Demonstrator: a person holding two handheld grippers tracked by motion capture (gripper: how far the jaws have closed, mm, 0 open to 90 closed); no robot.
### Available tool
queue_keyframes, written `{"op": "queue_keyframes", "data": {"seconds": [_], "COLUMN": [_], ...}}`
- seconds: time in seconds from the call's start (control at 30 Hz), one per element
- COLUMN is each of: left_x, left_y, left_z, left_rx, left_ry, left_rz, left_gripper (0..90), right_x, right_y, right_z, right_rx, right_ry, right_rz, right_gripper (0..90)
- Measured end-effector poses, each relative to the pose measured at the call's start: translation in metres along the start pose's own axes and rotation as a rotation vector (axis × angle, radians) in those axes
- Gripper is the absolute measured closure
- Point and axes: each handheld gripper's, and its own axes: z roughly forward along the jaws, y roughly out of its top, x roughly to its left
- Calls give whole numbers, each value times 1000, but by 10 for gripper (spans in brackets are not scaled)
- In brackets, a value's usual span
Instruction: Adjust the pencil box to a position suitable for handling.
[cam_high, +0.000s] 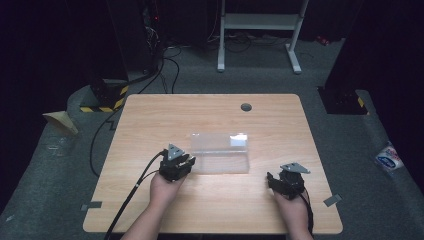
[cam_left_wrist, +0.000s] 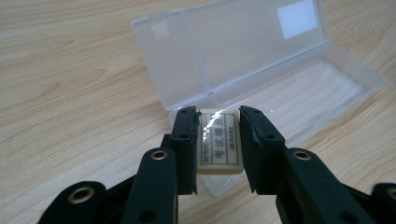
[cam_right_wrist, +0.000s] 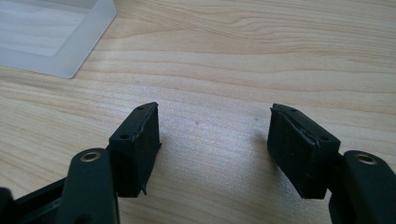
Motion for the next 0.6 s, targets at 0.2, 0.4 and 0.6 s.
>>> {"op": "queue_keyframes", "data": {"seconds": [0.2, 0.4, 0.6], "left_x": [-4, -5, -6], "left_y": [4, 4, 5], "left_z": [8, 16, 25], "left_rx": [-1, 7, 17], "left_ry": [2, 4, 10], "left_rz": [-14, -26, -43], "left_gripper": [678, 678, 678], "right_x": [0, 0, 0], "right_y": [0, 0, 0], "right_z": [0, 0, 0], "right_rx": [0, 0, 0], "right_ry": [0, 0, 0], "right_rz": [1, 1, -2], "right_gripper": [340, 340, 340]}}
